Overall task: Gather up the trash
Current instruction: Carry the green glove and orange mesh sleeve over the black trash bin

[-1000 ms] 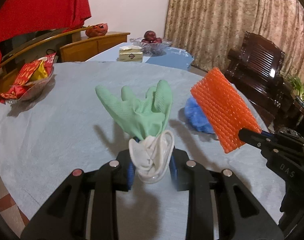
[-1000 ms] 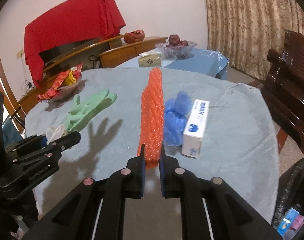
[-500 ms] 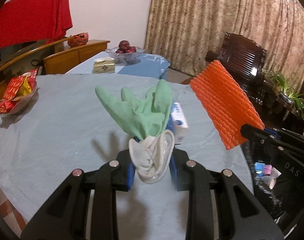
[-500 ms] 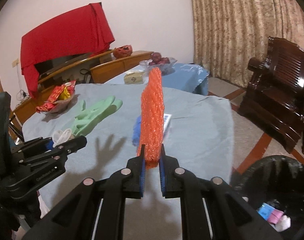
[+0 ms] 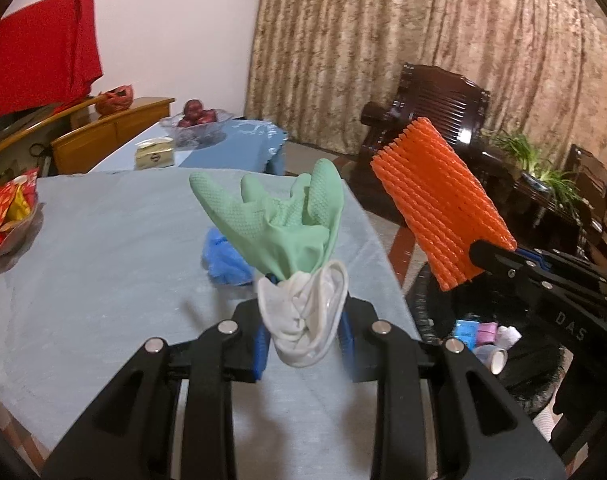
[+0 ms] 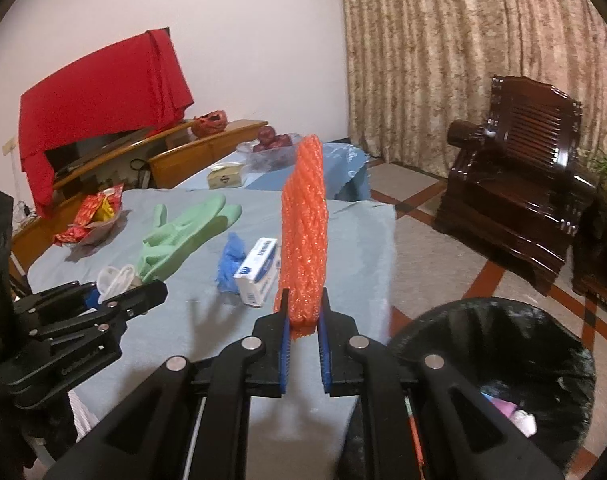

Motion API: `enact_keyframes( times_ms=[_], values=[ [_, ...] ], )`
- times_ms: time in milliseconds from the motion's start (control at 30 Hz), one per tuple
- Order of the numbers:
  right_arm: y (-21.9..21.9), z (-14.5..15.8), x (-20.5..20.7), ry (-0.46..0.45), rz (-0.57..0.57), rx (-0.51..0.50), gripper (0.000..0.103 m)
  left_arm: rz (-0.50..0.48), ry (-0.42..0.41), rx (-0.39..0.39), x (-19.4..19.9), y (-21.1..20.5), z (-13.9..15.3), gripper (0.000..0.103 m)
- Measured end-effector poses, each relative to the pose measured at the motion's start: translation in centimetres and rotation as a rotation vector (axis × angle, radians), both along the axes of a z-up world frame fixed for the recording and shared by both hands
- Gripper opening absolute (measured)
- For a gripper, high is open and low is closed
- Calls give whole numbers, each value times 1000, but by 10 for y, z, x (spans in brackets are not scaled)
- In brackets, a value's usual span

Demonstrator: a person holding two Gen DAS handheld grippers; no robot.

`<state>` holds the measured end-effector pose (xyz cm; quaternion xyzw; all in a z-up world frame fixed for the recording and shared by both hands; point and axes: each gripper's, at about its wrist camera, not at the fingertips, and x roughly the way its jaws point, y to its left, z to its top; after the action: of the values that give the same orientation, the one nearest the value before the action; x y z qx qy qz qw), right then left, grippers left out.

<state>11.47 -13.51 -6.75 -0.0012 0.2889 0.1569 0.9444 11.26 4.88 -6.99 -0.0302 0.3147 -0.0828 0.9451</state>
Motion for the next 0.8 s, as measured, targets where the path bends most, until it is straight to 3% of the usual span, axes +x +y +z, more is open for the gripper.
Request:
enact_keyframes(
  times_ms=[800],
  values=[
    [-113, -1, -31, 2, -214, -25, 12, -224, -8, 6, -3, -99, 1, 27]
  ],
)
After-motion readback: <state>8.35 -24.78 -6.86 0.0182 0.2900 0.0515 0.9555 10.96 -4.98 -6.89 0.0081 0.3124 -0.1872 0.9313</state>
